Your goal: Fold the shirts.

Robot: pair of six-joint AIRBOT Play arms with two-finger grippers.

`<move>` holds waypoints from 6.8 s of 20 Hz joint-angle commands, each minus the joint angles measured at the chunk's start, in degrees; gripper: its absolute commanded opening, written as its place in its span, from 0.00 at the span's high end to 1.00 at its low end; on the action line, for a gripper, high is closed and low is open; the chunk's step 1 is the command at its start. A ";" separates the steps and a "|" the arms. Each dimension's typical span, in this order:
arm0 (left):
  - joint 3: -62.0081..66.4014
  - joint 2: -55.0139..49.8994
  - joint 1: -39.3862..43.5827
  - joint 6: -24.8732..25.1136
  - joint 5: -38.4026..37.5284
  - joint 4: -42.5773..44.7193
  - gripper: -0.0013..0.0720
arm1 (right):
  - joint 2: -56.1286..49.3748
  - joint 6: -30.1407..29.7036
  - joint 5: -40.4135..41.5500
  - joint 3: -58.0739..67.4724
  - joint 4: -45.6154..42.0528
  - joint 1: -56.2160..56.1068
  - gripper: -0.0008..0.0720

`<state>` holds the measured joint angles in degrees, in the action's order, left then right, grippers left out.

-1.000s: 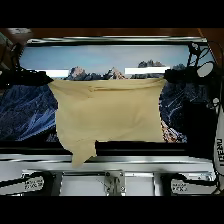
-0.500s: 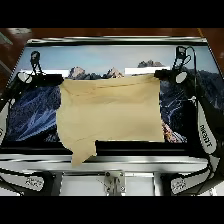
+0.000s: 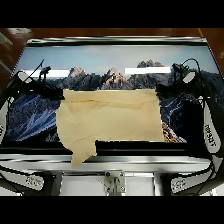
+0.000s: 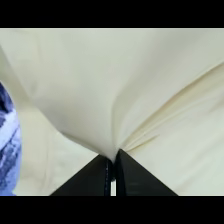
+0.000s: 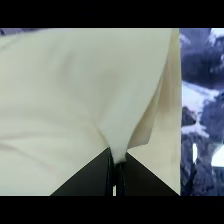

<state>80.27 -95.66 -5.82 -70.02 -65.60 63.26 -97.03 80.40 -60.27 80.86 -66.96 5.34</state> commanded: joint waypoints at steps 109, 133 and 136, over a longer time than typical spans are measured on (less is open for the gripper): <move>4.68 2.54 -5.27 1.60 -10.60 -29.46 0.46 | -3.48 -2.12 -0.57 -2.95 28.44 5.55 0.90; 7.54 -16.90 37.81 6.62 22.91 -61.20 0.93 | 33.09 8.15 -11.34 -2.99 21.24 5.49 0.90; 7.54 -11.37 28.44 6.56 21.40 -51.78 0.93 | 30.80 7.56 -8.74 -3.02 20.41 2.91 0.90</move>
<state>87.37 -110.21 28.91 -64.36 -42.37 5.67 -65.04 88.31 -71.00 77.87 -44.47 10.04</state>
